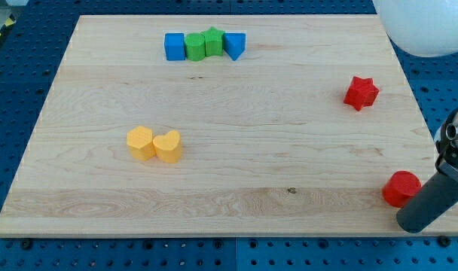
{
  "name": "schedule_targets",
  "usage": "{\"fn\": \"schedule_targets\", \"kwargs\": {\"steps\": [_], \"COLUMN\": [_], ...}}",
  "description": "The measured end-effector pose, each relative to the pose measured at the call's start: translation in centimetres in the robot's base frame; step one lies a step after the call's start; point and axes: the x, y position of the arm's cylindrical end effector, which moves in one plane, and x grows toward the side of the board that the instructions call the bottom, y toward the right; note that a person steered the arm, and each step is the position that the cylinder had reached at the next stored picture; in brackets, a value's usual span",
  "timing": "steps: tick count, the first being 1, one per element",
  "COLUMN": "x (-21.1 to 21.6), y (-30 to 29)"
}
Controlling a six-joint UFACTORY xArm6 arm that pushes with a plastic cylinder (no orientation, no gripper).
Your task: Point at the red circle
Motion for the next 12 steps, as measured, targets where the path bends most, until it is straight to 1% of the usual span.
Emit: {"fn": "schedule_targets", "kwargs": {"steps": [1, 4, 5, 6, 7, 8, 9, 10, 12], "x": [0.1, 0.0, -3.2, -7.2, -6.3, -2.5, -1.2, -2.2, -2.8], "y": [0.2, 5.9, 7.3, 6.5, 5.4, 5.8, 5.9, 5.9, 5.4]}}
